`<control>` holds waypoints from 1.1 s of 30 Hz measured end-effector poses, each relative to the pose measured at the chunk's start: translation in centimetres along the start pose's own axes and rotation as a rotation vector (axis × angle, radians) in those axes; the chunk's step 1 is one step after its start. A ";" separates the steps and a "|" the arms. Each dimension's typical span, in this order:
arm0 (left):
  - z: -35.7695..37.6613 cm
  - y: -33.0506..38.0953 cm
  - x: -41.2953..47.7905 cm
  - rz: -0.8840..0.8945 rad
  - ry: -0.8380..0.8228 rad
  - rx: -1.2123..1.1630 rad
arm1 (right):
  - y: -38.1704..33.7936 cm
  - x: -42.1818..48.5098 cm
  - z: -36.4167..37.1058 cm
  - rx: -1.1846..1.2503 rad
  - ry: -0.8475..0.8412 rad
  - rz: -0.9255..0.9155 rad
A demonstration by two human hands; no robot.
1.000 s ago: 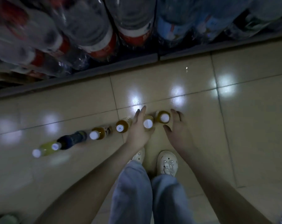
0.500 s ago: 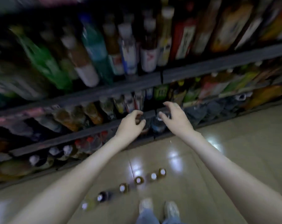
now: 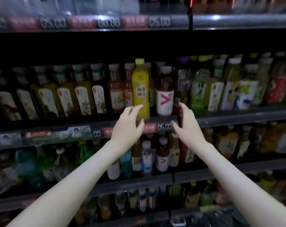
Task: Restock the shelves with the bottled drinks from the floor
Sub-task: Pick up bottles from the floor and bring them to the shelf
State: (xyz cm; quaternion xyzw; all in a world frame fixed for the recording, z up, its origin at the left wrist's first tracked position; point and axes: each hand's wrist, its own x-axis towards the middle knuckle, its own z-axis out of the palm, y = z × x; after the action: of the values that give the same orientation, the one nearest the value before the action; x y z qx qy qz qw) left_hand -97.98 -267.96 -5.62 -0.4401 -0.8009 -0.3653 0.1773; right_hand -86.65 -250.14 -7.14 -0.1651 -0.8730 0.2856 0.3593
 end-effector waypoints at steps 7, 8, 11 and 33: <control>2.2 1.2 8.1 -0.195 0.145 0.006 | 0.1 6.7 -0.1 -0.026 0.092 -0.157; 2.6 1.3 9.1 -0.206 0.171 0.008 | 0.1 7.7 0.1 -0.087 0.122 -0.186; 3.6 1.4 11.1 -0.227 0.232 0.020 | -0.1 10.0 0.8 -0.255 0.185 -0.238; 2.1 0.6 6.8 -0.368 0.350 -0.218 | -1.0 10.9 3.0 -0.164 0.174 -0.414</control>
State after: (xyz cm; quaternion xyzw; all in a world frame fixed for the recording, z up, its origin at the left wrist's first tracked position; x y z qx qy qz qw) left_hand -101.09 -262.25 -2.67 -0.2340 -0.7805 -0.5460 0.1950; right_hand -96.41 -246.67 -2.51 -0.0350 -0.8743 0.1186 0.4694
